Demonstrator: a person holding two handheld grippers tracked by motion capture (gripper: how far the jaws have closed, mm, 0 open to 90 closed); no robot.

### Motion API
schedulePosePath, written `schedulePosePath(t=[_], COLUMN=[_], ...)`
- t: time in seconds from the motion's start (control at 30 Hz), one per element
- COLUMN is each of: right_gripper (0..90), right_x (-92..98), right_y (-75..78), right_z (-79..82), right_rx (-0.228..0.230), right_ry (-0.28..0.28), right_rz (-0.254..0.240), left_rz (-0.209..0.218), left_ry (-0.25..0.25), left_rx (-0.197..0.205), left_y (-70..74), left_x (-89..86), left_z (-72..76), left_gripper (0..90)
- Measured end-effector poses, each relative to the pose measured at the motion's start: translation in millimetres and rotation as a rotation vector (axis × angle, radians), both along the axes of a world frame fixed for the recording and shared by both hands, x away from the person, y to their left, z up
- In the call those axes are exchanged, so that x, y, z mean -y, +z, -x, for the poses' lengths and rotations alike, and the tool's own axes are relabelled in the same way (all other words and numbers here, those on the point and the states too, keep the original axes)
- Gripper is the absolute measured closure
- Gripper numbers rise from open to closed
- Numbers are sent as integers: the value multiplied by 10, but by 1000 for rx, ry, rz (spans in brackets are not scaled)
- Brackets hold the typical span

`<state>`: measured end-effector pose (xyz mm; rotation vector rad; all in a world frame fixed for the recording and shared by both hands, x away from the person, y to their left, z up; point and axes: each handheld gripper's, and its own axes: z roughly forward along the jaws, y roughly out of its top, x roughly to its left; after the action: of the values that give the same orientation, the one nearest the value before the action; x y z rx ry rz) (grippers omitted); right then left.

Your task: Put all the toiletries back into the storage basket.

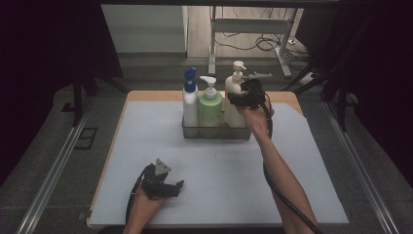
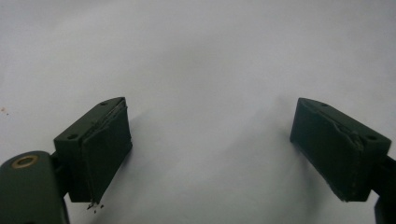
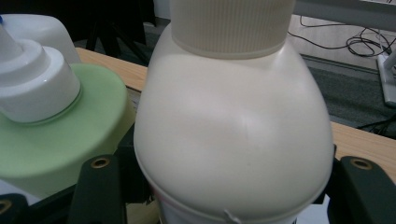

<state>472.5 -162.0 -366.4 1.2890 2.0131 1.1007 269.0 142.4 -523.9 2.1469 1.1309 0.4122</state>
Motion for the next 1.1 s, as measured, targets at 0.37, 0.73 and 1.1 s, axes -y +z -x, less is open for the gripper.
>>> schedulePosePath(t=[0.37,0.73,1.1], right_gripper=[370,370,368], right_x=[-5,-21,-52], right_y=[-79,-246,-365], right_z=[47,76,99], right_rx=[-20,-68,-93], right_ry=[5,14,21], right_rz=[24,43,67], left_rz=[0,0,-5], left_ry=[0,0,-4], left_rx=[0,-1,-1], left_y=[0,0,2], left_x=[0,0,-4], left_z=[0,0,-1], left_gripper=[120,121,120])
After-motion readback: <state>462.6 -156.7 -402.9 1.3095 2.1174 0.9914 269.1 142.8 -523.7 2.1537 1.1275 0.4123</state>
